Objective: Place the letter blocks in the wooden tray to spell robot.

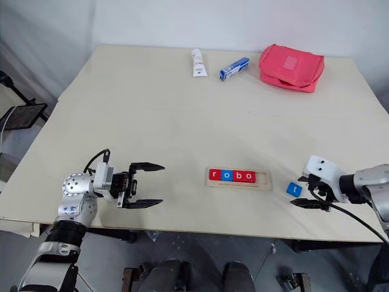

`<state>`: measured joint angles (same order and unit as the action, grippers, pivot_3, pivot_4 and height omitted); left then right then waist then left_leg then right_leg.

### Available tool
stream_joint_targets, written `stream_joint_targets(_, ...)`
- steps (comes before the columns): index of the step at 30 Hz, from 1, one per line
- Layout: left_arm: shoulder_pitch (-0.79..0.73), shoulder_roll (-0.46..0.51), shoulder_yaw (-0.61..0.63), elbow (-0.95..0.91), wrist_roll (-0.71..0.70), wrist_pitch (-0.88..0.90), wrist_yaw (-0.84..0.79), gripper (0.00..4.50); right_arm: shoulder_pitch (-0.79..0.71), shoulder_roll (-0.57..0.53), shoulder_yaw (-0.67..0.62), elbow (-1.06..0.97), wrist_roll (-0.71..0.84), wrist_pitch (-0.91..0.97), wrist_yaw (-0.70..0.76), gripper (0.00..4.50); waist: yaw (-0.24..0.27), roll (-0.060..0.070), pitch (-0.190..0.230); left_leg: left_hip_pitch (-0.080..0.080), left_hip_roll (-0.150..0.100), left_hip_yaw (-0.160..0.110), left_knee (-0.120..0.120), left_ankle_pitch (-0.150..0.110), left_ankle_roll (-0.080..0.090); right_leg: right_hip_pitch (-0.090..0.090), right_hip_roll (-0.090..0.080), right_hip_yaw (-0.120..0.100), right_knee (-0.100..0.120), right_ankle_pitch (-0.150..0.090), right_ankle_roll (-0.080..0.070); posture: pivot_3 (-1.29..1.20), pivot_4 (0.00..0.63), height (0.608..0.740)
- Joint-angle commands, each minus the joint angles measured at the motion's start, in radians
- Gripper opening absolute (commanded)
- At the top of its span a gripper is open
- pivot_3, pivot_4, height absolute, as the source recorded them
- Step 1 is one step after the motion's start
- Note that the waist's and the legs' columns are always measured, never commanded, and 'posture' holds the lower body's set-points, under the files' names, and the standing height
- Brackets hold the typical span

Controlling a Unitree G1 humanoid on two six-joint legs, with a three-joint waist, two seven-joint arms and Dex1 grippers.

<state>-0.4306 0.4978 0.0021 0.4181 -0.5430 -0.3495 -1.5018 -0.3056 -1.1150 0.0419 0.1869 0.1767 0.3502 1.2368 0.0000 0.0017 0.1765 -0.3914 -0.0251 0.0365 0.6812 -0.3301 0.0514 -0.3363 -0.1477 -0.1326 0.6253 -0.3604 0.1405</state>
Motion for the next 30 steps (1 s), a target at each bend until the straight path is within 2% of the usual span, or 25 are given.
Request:
stream_joint_targets(1,0.005,0.018,0.022,-0.04,-0.028,0.007,-0.077,4.5,-0.017,0.011,-0.001,-0.002,-0.012,0.002,0.0,3.19,0.0,0.0,0.0,0.0,0.0,0.0,0.0,0.0,0.0,0.0,0.0,0.0,0.0,0.0,0.0,0.0,0.15,0.74)
stream_joint_targets(6,0.006,0.023,0.022,-0.046,-0.031,0.02,-0.07,4.5,-0.024,0.016,0.002,-0.002,-0.022,0.0,-0.002,1.46,0.001,0.0,0.0,0.0,0.0,0.0,0.0,0.0,0.0,0.0,0.0,0.0,0.0,0.0,0.0,0.0,0.15,0.74)
stream_joint_targets(12,-0.001,0.037,0.026,-0.045,-0.023,0.041,-0.062,4.5,-0.07,0.013,0.004,-0.029,-0.024,0.005,0.004,1.46,0.0,0.0,0.0,0.0,0.0,0.0,0.0,0.0,0.0,0.0,0.0,0.0,0.0,0.0,0.0,0.0,0.15,0.74)
stream_joint_targets(19,-0.015,0.051,0.031,-0.053,-0.02,0.069,-0.059,4.5,-0.199,0.032,0.039,-0.061,-0.014,0.056,0.049,1.46,-0.002,0.0,0.0,0.0,0.001,0.0,0.0,0.0,0.0,-0.001,0.0,0.0,0.0,0.0,0.0,0.0,0.15,0.74)
stream_joint_targets(30,-0.015,0.038,0.018,-0.062,0.003,0.08,-0.038,4.5,-0.328,0.126,0.169,-0.065,-0.052,0.044,0.129,1.46,-0.001,0.0,0.0,-0.001,0.0,0.0,0.001,0.0,0.0,-0.002,0.0,0.0,0.001,0.0,0.0,0.0,0.15,0.74)
